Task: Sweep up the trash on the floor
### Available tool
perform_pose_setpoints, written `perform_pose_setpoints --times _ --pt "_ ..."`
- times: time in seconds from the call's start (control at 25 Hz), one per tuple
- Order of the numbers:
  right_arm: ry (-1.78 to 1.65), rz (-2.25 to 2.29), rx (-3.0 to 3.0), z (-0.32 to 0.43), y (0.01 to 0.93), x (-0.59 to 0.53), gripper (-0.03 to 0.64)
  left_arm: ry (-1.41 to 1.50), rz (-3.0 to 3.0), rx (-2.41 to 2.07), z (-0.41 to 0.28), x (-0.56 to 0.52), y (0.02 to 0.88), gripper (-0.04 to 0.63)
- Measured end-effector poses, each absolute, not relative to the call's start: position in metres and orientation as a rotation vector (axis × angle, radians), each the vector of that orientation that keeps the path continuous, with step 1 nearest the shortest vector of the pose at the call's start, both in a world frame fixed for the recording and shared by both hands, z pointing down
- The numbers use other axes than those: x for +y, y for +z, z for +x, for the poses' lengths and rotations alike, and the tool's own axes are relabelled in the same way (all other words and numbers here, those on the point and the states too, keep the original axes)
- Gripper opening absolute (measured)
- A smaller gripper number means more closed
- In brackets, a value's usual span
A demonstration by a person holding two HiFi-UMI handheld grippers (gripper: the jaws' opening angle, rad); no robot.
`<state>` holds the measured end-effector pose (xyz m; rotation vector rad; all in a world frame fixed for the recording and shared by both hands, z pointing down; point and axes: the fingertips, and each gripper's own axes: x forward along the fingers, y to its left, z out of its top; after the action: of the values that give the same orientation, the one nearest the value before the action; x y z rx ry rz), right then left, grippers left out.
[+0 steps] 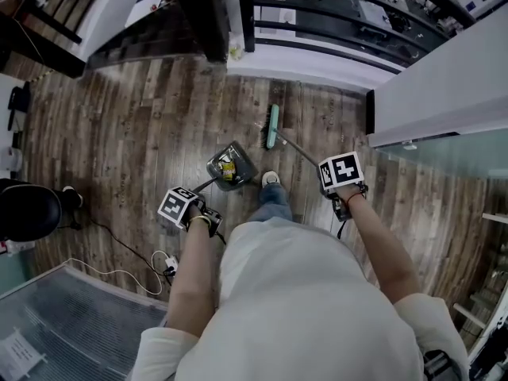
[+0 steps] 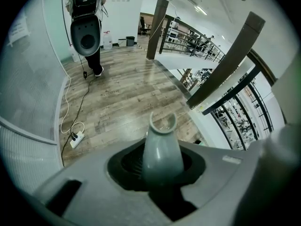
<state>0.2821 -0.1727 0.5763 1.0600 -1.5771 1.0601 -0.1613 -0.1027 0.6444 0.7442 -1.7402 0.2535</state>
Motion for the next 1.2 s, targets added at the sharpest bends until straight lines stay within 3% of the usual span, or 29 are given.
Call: perform_pose_setpoints --times 0.76,1.2 --pt "0.865 0.937 -1.433 0.328 0.602 -0.297 0.101 0.28 0.749 -1.735 -0.132 -0.205 0.645 0.091" --pt "0.673 0.791 -1.39 0.305 0.639 -0.324 0.103 0.338 0.754 -1.728 -0.125 -0.247 0.651 0.092"
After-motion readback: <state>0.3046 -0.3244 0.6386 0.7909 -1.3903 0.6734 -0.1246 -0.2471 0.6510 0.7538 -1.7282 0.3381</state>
